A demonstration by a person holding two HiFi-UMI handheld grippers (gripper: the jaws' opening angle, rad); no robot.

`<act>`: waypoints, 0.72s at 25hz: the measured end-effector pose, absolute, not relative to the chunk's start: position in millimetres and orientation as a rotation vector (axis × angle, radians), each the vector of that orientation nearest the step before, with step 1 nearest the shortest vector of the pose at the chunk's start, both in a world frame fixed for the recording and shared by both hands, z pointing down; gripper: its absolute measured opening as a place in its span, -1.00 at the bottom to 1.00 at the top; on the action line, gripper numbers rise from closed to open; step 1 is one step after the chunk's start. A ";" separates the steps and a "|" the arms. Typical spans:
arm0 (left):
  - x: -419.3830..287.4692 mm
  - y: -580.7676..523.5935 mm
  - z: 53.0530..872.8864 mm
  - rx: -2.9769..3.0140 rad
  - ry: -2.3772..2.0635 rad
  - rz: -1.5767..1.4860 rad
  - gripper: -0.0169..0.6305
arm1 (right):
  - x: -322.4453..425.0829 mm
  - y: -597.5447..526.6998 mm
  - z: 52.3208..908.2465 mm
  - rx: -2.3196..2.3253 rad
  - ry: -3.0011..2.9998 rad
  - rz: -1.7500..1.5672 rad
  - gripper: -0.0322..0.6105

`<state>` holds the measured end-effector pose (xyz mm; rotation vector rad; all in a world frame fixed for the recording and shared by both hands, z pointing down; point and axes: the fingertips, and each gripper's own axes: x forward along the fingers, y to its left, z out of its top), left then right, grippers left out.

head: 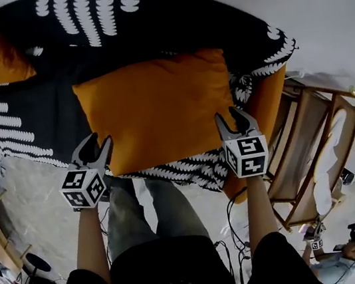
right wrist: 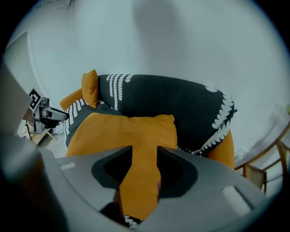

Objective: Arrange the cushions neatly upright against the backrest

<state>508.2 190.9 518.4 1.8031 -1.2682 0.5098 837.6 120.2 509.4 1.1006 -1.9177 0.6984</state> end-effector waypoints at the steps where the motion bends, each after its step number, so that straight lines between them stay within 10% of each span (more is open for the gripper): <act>1: 505.8 190.3 527.6 1.791 -1.268 0.515 -0.34 | 838.5 118.0 518.3 1.087 -1.910 0.707 -0.30; 18: 470.8 191.5 646.0 1.575 -1.307 0.558 0.30 | 873.1 103.5 638.0 0.966 -1.797 0.850 0.44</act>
